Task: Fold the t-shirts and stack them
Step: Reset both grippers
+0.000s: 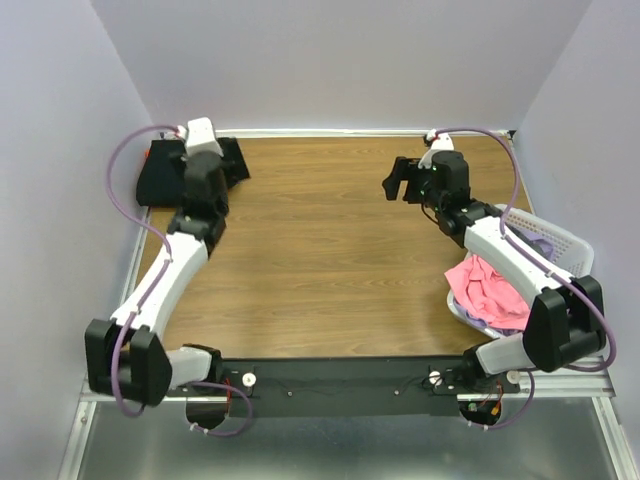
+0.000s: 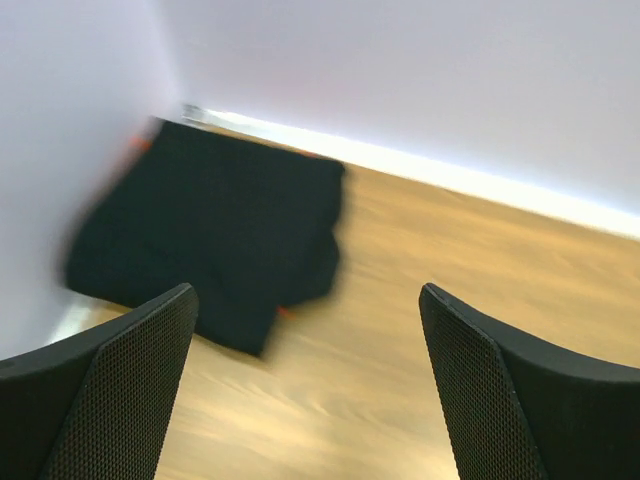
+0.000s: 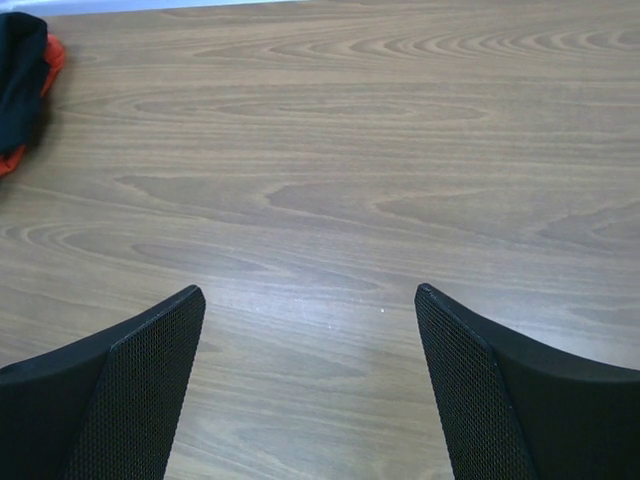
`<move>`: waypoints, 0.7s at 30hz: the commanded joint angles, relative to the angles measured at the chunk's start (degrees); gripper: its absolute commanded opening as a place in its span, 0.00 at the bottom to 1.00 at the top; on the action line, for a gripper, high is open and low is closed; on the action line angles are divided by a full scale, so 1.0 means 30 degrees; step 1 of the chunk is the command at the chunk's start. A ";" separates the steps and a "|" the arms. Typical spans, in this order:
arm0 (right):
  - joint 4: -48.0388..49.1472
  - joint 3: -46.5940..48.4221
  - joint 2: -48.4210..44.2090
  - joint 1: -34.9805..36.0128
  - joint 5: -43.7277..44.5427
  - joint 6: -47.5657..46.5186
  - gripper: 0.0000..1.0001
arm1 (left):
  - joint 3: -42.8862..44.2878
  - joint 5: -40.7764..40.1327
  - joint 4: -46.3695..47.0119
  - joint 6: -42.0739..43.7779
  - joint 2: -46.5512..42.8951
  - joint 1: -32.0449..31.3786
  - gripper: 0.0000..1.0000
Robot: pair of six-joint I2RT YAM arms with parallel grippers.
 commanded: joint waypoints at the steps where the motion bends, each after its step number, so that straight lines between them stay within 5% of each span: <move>1: 0.0001 -0.0803 -0.1059 -0.0144 0.0980 0.0308 0.92 | -0.3535 -0.1577 0.2648 -0.1182 -0.2680 -0.2430 0.98; 9: 0.0382 -0.2472 -0.1852 -0.0144 0.1390 0.0865 0.92 | -0.6739 -0.0874 0.3910 -0.1799 -0.4940 -0.5451 0.99; 21: 0.1085 -0.3235 -0.1704 -0.0144 0.2035 0.1217 0.92 | -0.7679 -0.0727 0.5054 -0.0540 -0.5234 -0.5716 0.98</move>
